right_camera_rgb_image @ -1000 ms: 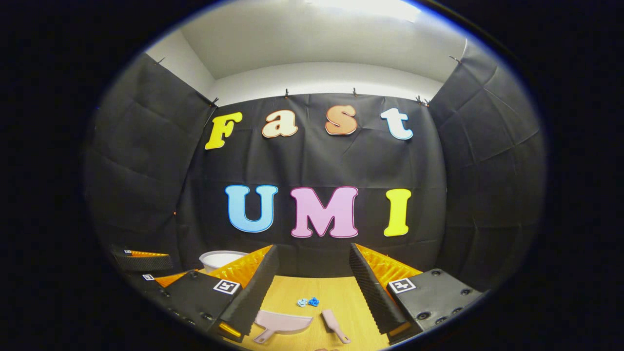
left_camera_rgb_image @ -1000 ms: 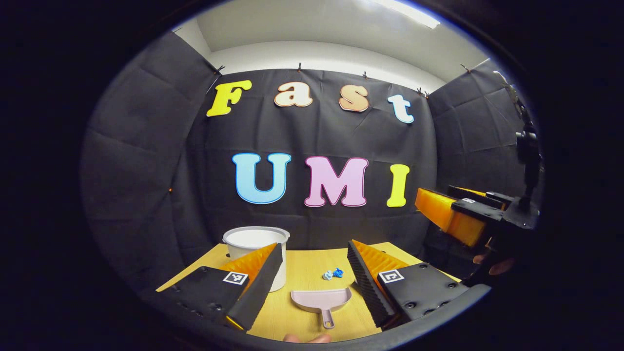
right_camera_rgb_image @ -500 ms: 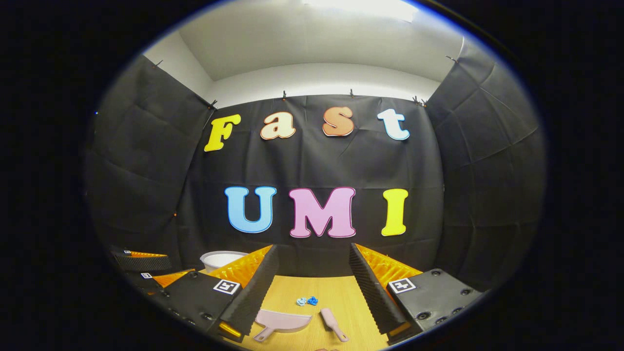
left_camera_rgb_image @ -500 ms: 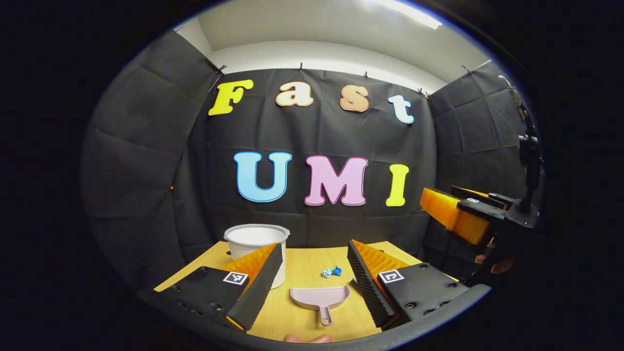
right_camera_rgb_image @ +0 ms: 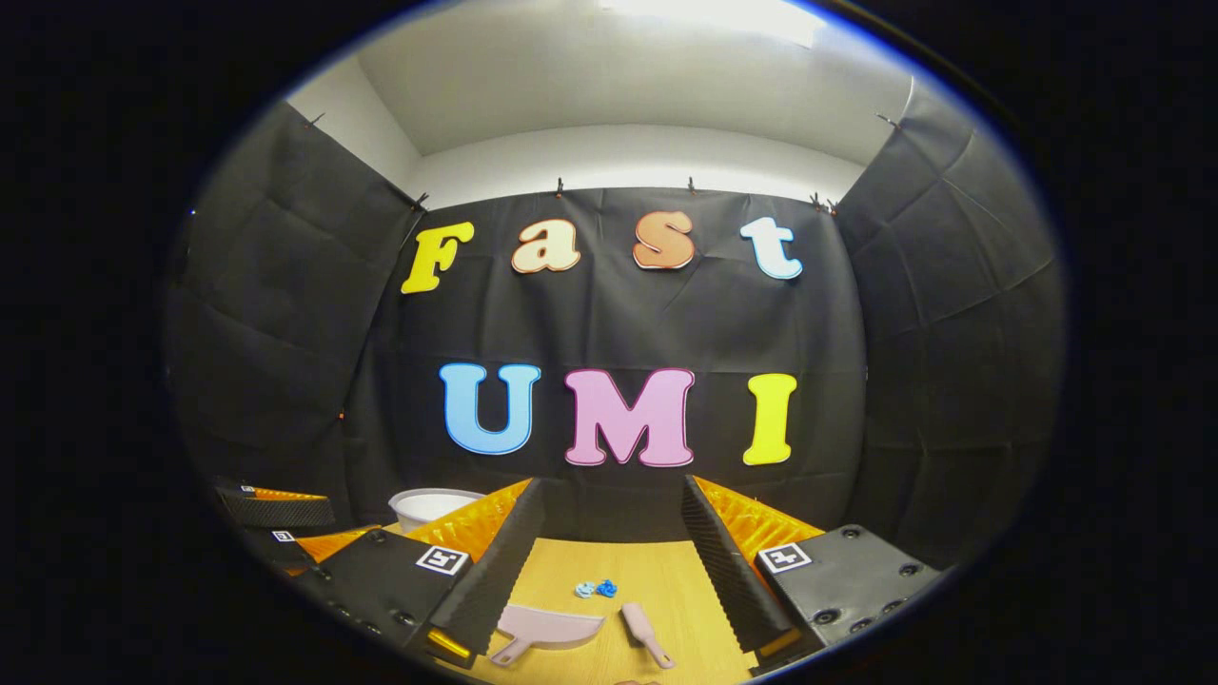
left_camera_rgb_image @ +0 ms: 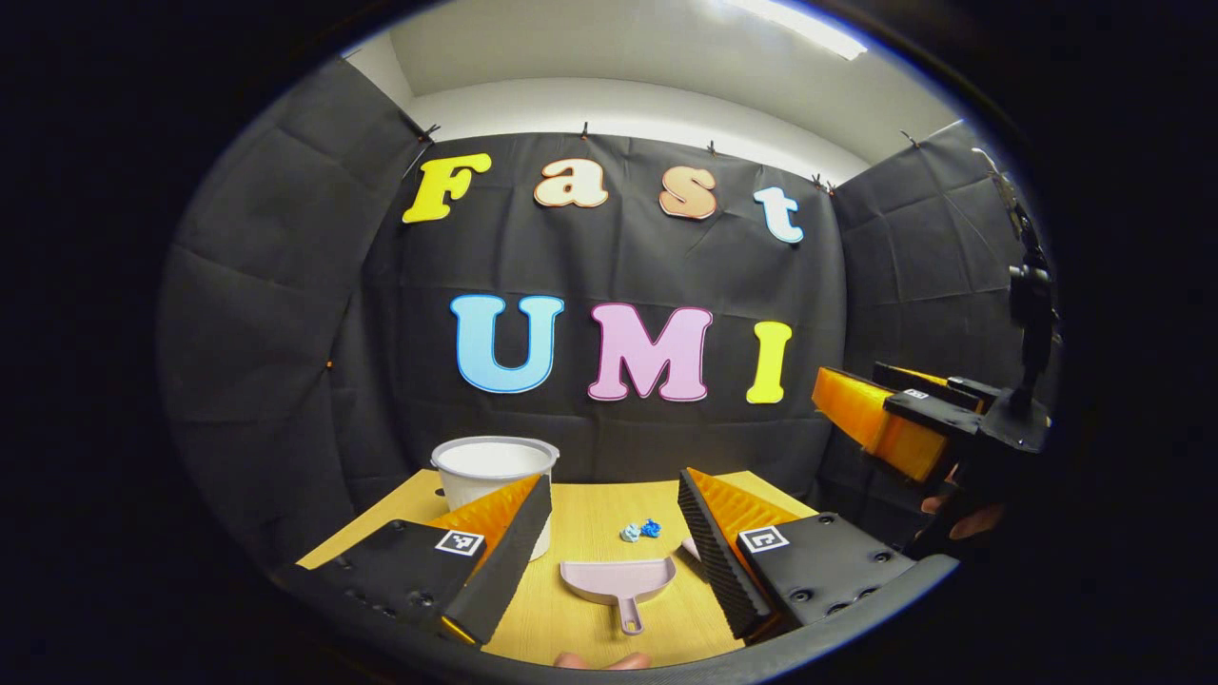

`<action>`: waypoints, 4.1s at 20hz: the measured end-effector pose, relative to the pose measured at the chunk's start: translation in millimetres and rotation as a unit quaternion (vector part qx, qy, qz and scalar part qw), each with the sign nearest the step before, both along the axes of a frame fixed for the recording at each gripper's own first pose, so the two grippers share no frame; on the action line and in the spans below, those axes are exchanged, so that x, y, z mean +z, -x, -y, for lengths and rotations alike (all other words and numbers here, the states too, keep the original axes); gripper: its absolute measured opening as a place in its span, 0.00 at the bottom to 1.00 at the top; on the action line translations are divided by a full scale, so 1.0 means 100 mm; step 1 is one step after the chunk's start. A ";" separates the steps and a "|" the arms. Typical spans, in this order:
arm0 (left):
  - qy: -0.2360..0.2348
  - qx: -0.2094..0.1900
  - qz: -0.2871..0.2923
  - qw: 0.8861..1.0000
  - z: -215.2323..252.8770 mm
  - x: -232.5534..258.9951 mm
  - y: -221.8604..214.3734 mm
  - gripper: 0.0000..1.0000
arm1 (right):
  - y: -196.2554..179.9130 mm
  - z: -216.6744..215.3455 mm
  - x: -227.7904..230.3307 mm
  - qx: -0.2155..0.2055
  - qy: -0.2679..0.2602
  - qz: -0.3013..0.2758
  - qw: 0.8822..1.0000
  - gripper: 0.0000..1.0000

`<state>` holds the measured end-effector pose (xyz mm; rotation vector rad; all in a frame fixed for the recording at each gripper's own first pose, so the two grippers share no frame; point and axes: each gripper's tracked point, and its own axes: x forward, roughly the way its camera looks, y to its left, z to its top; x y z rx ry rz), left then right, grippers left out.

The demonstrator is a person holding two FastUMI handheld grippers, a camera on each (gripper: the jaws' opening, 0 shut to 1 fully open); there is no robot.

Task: Pick up the small broom and dustpan from the desktop, sweep the trash into the dustpan with the broom, and then empty the trash into the garbage bin.

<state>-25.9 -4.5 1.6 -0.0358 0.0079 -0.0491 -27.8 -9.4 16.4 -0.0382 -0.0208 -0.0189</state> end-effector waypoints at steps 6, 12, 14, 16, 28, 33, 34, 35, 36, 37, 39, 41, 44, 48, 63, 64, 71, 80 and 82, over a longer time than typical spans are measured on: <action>0.003 -0.011 -0.015 1.000 -0.04 -0.11 -0.02 0.80 | -0.05 0.05 0.07 -0.018 0.013 0.013 1.000 0.92; 0.065 -0.035 -0.056 0.996 0.02 -0.31 -0.07 0.78 | -0.19 0.23 0.32 -0.039 0.046 0.032 0.998 0.94; 0.086 -0.034 -0.076 0.993 0.02 -0.42 -0.20 0.78 | -0.25 0.27 0.41 -0.039 0.059 0.034 0.997 0.94; 0.105 -0.029 -0.095 0.989 0.07 -0.53 -0.35 0.80 | -0.32 0.32 0.49 -0.036 0.077 0.040 0.996 0.91; 0.089 -0.011 -0.397 0.914 0.53 -2.03 -1.17 0.82 | -0.77 0.76 -0.19 -0.023 0.081 -0.028 0.996 0.97; 0.058 0.011 -0.519 0.853 0.53 -2.77 -1.35 0.83 | -0.77 0.89 -0.76 0.001 0.036 -0.095 0.995 0.98; 0.050 0.011 -0.539 0.840 0.53 -2.89 -1.37 0.83 | -0.82 0.96 -0.89 0.003 0.039 -0.111 0.993 0.97; 0.045 0.008 -0.557 0.829 0.54 -3.00 -1.42 0.82 | -0.88 1.11 -1.02 -0.009 0.047 -0.125 0.991 0.97; 0.044 0.005 -0.578 0.815 0.56 -3.09 -1.44 0.83 | -0.92 1.31 -1.13 -0.025 0.044 -0.140 0.989 0.97; 0.044 0.014 -0.597 0.801 0.54 -3.18 -1.47 0.83 | -0.96 1.44 -1.23 -0.033 0.025 -0.156 0.987 0.97; 0.037 0.026 -0.625 0.780 0.49 -3.29 -1.54 0.83 | -1.05 1.62 -1.39 -0.048 -0.018 -0.184 0.982 0.98; 0.020 0.034 -0.647 0.761 0.45 -3.33 -1.56 0.83 | -1.08 1.75 -1.62 -0.054 -0.027 -0.208 0.976 0.98; 0.001 0.040 -0.665 0.746 0.45 -3.39 -1.62 0.83 | -1.02 1.84 -1.83 -0.050 -0.033 -0.244 0.968 0.98; 0.019 0.039 -0.689 0.723 0.54 -3.39 -1.71 0.65 | -1.05 1.79 -1.98 -0.026 0.007 -0.261 0.965 0.93; 0.027 -0.067 -0.660 0.748 0.37 -3.40 -1.67 0.30 | -0.62 0.59 -3.10 0.044 -0.095 -0.561 0.821 0.98; 0.034 -0.074 -0.653 0.753 0.37 -3.40 -1.67 0.29 | -0.57 0.61 -3.26 0.031 -0.084 -0.581 0.809 0.99; 0.069 -0.121 -0.619 0.773 0.32 -3.40 -1.63 0.30 | -0.54 0.85 -3.98 -0.054 0.010 -0.656 0.753 0.97; 0.072 -0.135 -0.612 0.776 0.30 -3.40 -1.62 0.29 | -0.49 1.07 -4.58 -0.045 0.082 -0.737 0.670 0.71; 0.072 -0.134 -0.612 0.776 0.30 -3.40 -1.62 0.29 | -0.50 1.03 -4.57 -0.048 0.060 -0.747 0.660 0.70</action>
